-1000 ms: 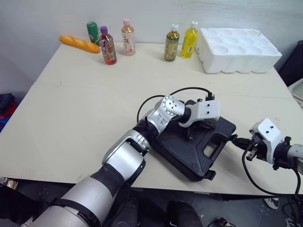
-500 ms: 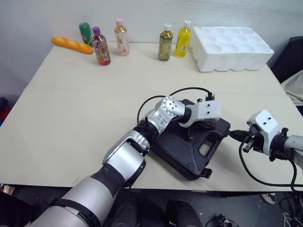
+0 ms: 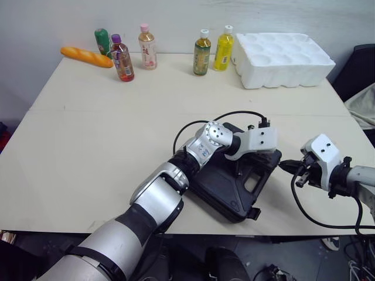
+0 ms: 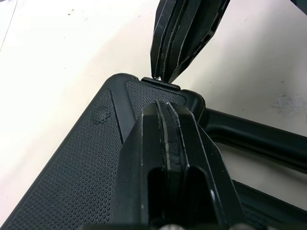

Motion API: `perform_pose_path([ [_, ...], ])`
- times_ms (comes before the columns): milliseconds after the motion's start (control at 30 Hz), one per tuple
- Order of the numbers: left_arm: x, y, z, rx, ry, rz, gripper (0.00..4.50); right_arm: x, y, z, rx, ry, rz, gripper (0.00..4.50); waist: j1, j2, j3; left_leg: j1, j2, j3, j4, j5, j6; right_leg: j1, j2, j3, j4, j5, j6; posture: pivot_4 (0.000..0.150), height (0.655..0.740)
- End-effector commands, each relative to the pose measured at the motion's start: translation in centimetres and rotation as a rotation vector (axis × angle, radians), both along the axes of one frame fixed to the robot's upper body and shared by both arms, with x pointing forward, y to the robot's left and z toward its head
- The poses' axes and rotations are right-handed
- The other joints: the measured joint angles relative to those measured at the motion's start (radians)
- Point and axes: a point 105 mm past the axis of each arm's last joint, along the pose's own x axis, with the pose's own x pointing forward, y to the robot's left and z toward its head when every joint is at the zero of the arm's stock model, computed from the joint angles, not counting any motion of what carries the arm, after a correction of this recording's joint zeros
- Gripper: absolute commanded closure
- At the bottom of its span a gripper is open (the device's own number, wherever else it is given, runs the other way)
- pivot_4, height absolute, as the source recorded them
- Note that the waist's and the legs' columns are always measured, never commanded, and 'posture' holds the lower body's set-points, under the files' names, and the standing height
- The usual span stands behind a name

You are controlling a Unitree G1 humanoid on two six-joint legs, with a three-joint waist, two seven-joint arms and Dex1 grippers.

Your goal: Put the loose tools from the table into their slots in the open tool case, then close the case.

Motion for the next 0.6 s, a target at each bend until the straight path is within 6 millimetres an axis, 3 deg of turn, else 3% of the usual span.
perform_pose_path([
  [33, 0.5, 2.2, -3.9, 0.153, 0.068, 0.058, 4.50, -0.4, 0.9, 1.3, -0.018, -0.054, 0.053, 4.45, 0.000, 0.000, 0.000, 0.000, 0.000, 0.000, 0.000, 0.000, 0.000, 0.000, 0.000, 0.000, 0.000, 0.000, 0.000, 0.150, 0.7384],
  [100, 1.0, 2.4, -2.5, 0.106, 0.073, 0.060, 4.50, -0.7, 0.5, 1.6, -0.029, -0.053, 0.048, 4.45, 0.001, 0.000, 0.000, 0.000, 0.000, 0.000, 0.000, 0.000, 0.000, 0.000, 0.000, 0.000, 0.000, 0.000, 0.000, 0.150, 0.7384],
  [167, 0.9, 2.6, 0.5, -0.004, 0.102, 0.005, 4.50, -1.4, 0.1, 2.1, -0.039, -0.048, 0.046, 4.45, 0.001, 0.000, 0.000, 0.000, 0.000, 0.000, 0.000, 0.000, 0.000, 0.000, 0.000, 0.000, 0.000, 0.000, 0.000, 0.150, 0.7384],
  [233, -0.2, 3.3, 4.1, -0.133, 0.160, -0.119, 4.50, -2.5, 0.0, 2.3, -0.044, -0.030, 0.055, 4.45, 0.002, 0.002, 0.001, -0.001, 0.000, 0.001, 0.000, 0.000, 0.000, -0.002, 0.000, 0.001, 0.000, 0.000, 0.000, 0.150, 0.7384],
  [300, -1.7, 4.7, 5.7, -0.152, 0.202, -0.233, 4.50, -3.7, 0.6, 1.9, -0.031, 0.009, 0.089, 4.45, 0.003, 0.005, 0.003, -0.002, 0.000, 0.001, -0.001, 0.000, 0.000, -0.003, 0.000, 0.000, 0.001, 0.000, 0.000, 0.150, 0.7384],
  [467, -5.8, 8.5, 5.6, -0.054, 0.262, -0.401, 4.50, -7.4, 3.0, -0.6, 0.007, 0.157, 0.204, 4.45, 0.012, 0.007, 0.004, -0.005, -0.001, -0.001, -0.001, 0.001, -0.001, -0.004, 0.000, 0.000, 0.005, 0.000, -0.001, 0.150, 0.7384],
  [600, -8.0, 9.3, 3.7, 0.029, 0.256, -0.436, 4.50, -10.3, 4.9, -2.6, 0.051, 0.281, 0.285, 4.45, 0.013, 0.007, 0.004, -0.004, -0.003, -0.002, 0.000, 0.002, 0.001, 0.000, 0.000, 0.000, 0.004, 0.000, 0.000, 0.150, 0.7384],
])
